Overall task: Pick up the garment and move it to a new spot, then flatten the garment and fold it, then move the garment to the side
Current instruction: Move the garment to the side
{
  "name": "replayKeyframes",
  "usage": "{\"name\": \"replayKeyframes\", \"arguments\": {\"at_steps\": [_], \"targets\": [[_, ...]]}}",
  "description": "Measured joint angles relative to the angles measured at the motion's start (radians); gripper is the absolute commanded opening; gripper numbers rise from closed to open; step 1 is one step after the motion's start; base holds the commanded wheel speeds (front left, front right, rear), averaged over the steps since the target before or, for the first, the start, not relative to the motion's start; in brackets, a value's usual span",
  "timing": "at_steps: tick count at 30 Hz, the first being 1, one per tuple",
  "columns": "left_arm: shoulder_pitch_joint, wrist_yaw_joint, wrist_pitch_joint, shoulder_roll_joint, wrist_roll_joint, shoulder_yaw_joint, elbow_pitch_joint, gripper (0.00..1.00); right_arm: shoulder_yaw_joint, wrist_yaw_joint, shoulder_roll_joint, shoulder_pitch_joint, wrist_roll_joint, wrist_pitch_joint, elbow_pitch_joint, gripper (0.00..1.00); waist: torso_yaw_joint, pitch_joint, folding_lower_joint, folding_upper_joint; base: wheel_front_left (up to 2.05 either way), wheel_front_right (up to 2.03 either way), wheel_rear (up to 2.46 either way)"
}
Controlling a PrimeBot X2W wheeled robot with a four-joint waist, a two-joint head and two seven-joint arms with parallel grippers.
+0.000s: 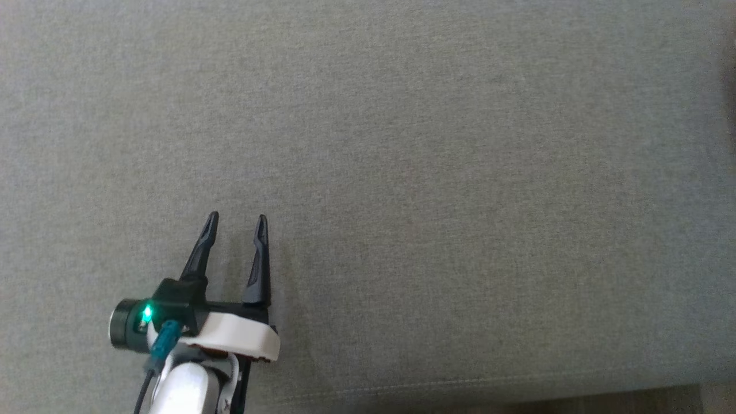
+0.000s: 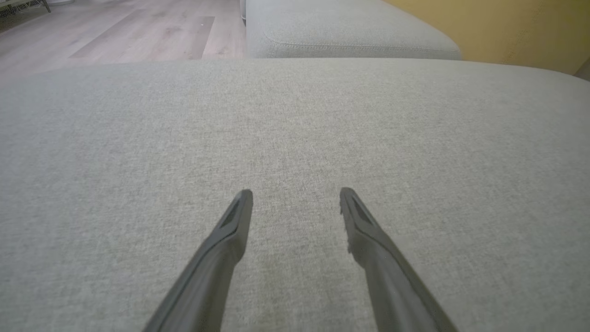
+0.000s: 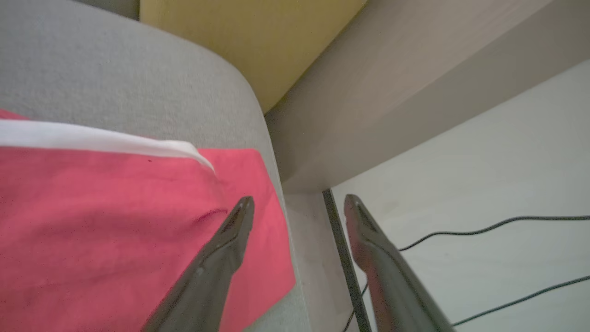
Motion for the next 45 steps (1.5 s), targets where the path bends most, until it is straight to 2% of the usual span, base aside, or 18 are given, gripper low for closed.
{"name": "replayKeyframes", "arguments": {"at_steps": [5,10,13,17,20,27,31,35,38,45], "targets": [[0.000,0.001,0.000,0.000,-0.001,0.002,-0.004,1.00,-0.026,0.000,0.033,-0.002,-0.030,-0.116,-0.019,1.00,-0.012,-0.023,0.0000,0.0000,0.00,0.00,0.00],[0.005,0.002,0.000,0.000,-0.026,0.005,-0.003,1.00,-0.020,0.000,0.151,0.004,-0.006,-0.230,-0.077,1.00,-0.020,-0.083,0.0000,0.0000,0.00,0.00,0.00],[0.018,0.016,0.000,0.000,-0.046,0.007,0.001,1.00,-0.007,0.000,0.199,0.054,0.042,-0.277,-0.143,1.00,-0.020,-0.137,-0.0001,0.0000,0.00,0.00,0.00],[0.068,0.047,0.000,-0.002,-0.075,0.026,0.015,1.00,0.008,0.000,0.267,0.213,0.098,-0.303,-0.255,1.00,-0.013,-0.223,-0.0001,0.0000,0.00,0.00,0.00],[0.112,0.062,0.000,-0.001,-0.075,0.039,0.027,1.00,0.003,0.000,0.342,0.369,0.127,-0.310,-0.366,1.00,-0.003,-0.291,-0.0001,0.0000,0.00,0.00,0.00],[0.164,0.035,0.000,-0.001,-0.075,0.042,0.087,1.00,-0.053,0.000,0.532,0.733,0.138,-0.310,-0.613,1.00,0.057,-0.397,-0.0002,0.0000,0.00,0.00,0.00],[0.171,0.028,0.000,-0.001,-0.072,0.062,0.121,1.00,-0.045,0.000,0.639,0.849,0.118,-0.353,-0.676,1.00,0.086,-0.428,-0.0001,0.0000,0.00,0.00,0.00],[0.175,0.027,0.000,0.000,-0.067,0.067,0.127,1.00,-0.022,0.000,0.674,0.912,0.092,-0.421,-0.671,1.00,0.097,-0.446,-0.0002,0.0000,0.00,0.00,0.00],[0.175,0.007,0.000,0.000,-0.067,0.065,0.127,1.00,-0.025,0.000,0.686,0.940,0.076,-0.464,-0.638,1.00,0.103,-0.455,-0.0001,0.0001,0.00,0.00,0.00],[0.184,-0.016,0.000,0.000,-0.068,0.062,0.123,1.00,-0.036,0.000,0.701,0.946,0.080,-0.504,-0.597,1.00,0.095,-0.467,-0.0001,0.0000,0.00,0.00,0.00]]}}
